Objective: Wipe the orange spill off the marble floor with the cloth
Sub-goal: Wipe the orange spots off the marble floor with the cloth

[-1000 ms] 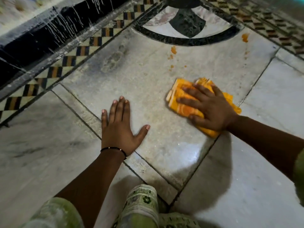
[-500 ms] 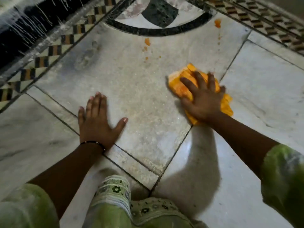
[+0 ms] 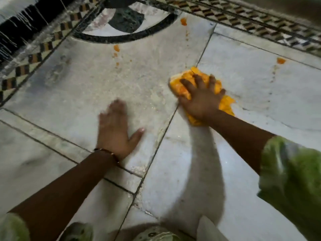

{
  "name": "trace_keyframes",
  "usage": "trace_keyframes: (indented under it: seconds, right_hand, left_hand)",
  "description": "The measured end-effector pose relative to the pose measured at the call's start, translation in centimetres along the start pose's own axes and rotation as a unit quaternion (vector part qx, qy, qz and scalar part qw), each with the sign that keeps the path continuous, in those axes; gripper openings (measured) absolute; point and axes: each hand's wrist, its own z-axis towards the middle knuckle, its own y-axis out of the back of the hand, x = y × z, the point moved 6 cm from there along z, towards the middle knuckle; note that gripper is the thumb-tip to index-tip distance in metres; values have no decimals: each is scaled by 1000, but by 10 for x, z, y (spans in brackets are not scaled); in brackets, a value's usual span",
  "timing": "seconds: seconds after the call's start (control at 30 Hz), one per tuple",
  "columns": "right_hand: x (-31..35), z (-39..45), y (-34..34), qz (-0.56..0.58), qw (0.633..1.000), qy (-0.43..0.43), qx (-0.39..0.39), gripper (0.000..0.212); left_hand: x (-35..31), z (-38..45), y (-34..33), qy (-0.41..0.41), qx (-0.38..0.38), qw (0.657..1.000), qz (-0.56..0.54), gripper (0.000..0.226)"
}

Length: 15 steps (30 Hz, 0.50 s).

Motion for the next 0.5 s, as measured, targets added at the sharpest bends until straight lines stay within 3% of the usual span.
trace_keyframes:
  seconds: [0.1,0.23,0.3,0.4,0.5]
  right_hand:
    - [28,-18,-2,-37,995,96,-3,67]
    - [-26,-94,-3,-54,977,200,-55,66]
    - [-76,-103,3,-46,985,152,-60,67]
    - [-113,-66,8,-26,998,-12,-49,71]
    - [-97,-48,8,-28,999,-27,-19,74]
  left_hand:
    - [-82,12,5,-82,37,996,17,108]
    - [-126,1,5,-141,57,988,13,107]
    - [-127,-5,-4,-177,68,981,28,103]
    - [-133,-2,-28,-204,104,972,58,102]
    - [-153,2,-42,-231,110,965,61,101]
